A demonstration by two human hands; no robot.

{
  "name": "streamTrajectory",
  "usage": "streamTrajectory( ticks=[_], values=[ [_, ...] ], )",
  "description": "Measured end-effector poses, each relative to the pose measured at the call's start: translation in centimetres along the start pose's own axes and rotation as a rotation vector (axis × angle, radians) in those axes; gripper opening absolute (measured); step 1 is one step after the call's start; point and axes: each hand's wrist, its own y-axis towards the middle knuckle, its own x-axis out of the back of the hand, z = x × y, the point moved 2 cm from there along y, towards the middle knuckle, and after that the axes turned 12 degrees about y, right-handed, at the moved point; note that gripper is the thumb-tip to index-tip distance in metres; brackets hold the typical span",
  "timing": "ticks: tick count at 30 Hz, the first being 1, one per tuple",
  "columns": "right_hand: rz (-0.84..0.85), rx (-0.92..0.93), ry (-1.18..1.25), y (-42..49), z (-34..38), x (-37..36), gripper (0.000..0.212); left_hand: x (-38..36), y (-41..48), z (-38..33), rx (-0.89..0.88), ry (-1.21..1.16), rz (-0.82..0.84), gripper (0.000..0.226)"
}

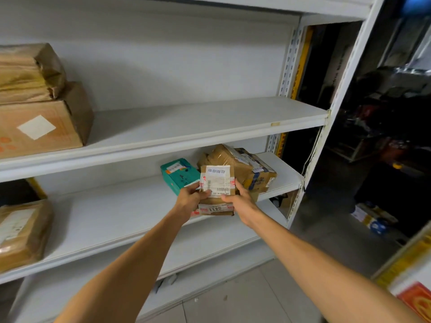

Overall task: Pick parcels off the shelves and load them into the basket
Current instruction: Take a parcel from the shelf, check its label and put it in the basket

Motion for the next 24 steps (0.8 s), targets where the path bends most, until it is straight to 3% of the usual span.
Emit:
streamTrajectory(
  ticks=[7,19,24],
  values=[
    [-0.152,0.07,0.067,-2.0,1.4,8.0,0.07,-8.5,-0.9,-2.8,-0.046,0.078,0.207,0.028],
    [-0.635,0.194,0.203,-11.3,1.4,28.5,0.056,-32.6,-5.8,-6.1,-0.214,0.23,0.677,0.066],
    [-0.821,0.215,0.291,-17.3,-0.1,35.9,0.053,-42.4,-10.6,-5.1,-0.273,0.317,0.856,0.055]
  ],
)
